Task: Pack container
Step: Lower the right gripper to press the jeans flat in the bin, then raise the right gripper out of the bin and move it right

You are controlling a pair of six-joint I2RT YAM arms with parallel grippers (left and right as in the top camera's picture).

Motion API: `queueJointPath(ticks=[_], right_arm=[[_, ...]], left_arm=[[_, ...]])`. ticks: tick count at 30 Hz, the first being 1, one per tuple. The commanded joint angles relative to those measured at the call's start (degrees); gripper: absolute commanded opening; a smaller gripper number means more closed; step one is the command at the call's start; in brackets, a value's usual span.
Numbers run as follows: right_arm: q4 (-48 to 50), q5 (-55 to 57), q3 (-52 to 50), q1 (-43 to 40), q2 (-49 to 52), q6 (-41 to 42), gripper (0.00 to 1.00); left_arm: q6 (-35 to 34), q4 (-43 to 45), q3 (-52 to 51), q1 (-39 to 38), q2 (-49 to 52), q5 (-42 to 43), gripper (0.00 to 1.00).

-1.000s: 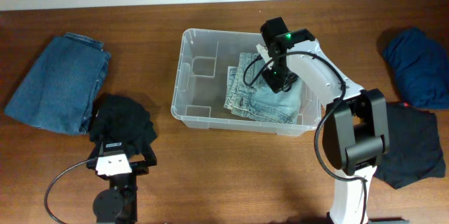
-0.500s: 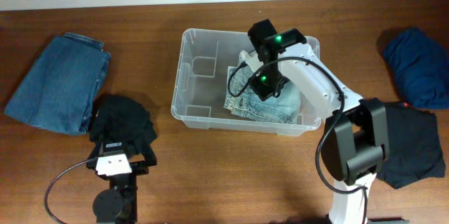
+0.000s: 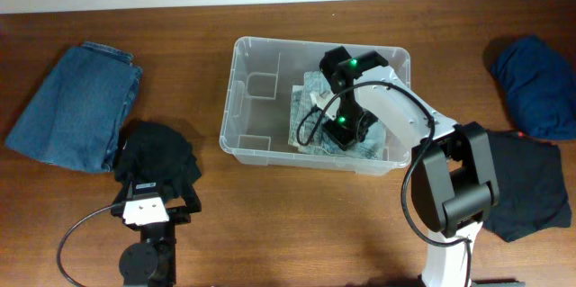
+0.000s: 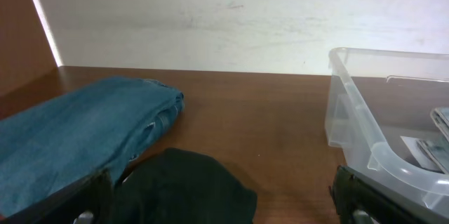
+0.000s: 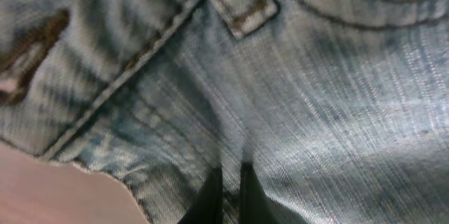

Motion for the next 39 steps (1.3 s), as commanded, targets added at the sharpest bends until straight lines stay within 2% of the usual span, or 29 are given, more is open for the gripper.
queueJointPath(ticks=[1, 6, 14, 22, 32, 36, 39], right_arm=[[-1.8, 2.8, -1.5, 0.1, -0.5, -2.2, 0.04], [-1.9, 3.0, -1.5, 0.1, -0.5, -2.2, 0.04], [-1.6, 11.9, -1.5, 0.1, -0.5, -2.2, 0.04], [-1.2, 15.5, -0.9, 0.3, -0.6, -1.6, 0.04], [-1.4, 15.3, 8.3, 0.0, -2.8, 7.7, 0.04], [0.8, 14.8, 7.6, -1.2, -2.6, 13.6, 0.04], [4.4, 11.9, 5.6, -2.0, -2.6, 13.9, 0.04]], left_arm=[[0.7, -0.2, -0.1, -0.1, -0.4, -0.2, 0.99], [0.7, -0.2, -0.1, -0.1, -0.4, -0.2, 0.99], [0.7, -0.2, -0.1, -0.1, -0.4, -0.2, 0.99], [0.7, -0.2, -0.1, -0.1, -0.4, -0.2, 0.99], [0.7, -0.2, -0.1, -0.1, -0.4, -0.2, 0.99], [0.7, -0.2, -0.1, -0.1, -0.4, -0.2, 0.99], [0.7, -0.2, -0.1, -0.1, -0.4, -0.2, 0.99]])
